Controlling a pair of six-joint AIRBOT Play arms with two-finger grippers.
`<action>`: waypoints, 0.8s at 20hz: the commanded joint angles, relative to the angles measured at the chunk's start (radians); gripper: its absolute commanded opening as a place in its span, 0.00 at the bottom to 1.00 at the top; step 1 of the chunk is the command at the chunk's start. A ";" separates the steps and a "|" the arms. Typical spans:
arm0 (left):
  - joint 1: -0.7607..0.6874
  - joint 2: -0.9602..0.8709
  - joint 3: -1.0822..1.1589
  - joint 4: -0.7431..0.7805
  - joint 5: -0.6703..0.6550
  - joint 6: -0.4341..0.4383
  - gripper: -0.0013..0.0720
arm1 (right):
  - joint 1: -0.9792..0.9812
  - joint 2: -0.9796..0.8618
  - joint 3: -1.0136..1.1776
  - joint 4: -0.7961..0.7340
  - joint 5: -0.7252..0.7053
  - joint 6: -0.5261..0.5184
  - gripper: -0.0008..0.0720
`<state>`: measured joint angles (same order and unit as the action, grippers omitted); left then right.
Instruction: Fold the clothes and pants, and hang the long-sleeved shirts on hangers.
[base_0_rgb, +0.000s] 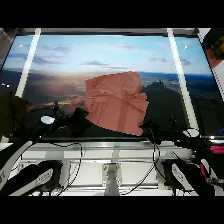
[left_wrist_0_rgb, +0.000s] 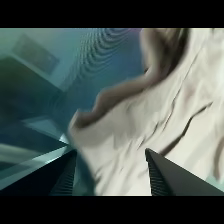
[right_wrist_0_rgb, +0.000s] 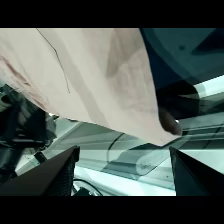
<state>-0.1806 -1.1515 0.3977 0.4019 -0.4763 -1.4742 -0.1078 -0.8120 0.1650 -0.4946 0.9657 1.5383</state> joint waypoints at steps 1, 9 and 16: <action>-0.006 -0.094 0.070 0.005 0.050 0.002 0.56 | 0.072 0.000 0.000 -0.007 -0.021 0.056 0.87; -0.007 -0.126 0.144 0.005 0.039 0.043 0.04 | 0.252 -0.067 0.000 0.005 -0.138 0.209 0.87; -0.072 -0.126 0.144 0.005 0.039 0.060 0.04 | 0.356 -0.224 0.032 0.122 -0.370 0.205 0.47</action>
<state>-0.2230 -1.2766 0.5404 0.4072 -0.4358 -1.4315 0.2226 -0.9829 0.1780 -0.3946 0.6910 1.7374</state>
